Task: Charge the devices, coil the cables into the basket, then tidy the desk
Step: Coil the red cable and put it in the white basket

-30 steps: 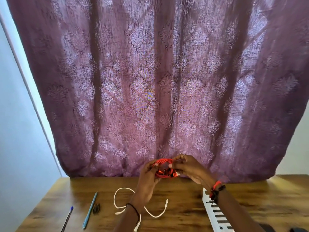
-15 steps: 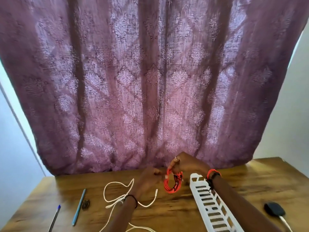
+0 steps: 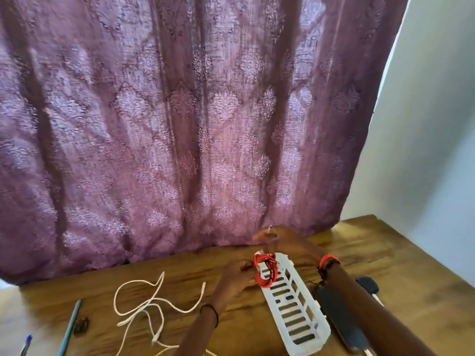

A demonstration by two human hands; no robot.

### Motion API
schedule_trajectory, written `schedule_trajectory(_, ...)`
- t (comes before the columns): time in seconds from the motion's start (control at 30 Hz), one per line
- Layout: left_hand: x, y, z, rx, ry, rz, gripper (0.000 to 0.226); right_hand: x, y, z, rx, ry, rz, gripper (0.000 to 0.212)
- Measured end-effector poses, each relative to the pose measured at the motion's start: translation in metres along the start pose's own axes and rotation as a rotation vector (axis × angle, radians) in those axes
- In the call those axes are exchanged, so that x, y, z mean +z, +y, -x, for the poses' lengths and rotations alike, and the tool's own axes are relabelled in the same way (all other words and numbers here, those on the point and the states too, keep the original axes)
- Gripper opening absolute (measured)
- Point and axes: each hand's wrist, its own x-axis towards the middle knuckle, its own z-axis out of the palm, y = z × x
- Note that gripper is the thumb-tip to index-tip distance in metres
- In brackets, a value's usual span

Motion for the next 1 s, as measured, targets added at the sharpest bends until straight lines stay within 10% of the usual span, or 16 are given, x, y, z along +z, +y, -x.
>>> schedule_trajectory(0.13, 0.021, 0.003, -0.002, -0.068, 0.025, 0.192, 0.015, -0.017, 0.033, 0.007, 0.120, 0.380, 0.079, 0.012)
schedule_trajectory(0.3, 0.043, 0.001, -0.014, -0.083, 0.077, 0.270, 0.016, -0.009, 0.058, 0.027, 0.332, -0.015, -0.030, 0.014)
schedule_trajectory(1.0, 0.057, -0.010, -0.025, 0.010, 0.108, -0.199, 0.012, 0.036, 0.071, -0.015, 0.316, 0.039, 0.427, 0.035)
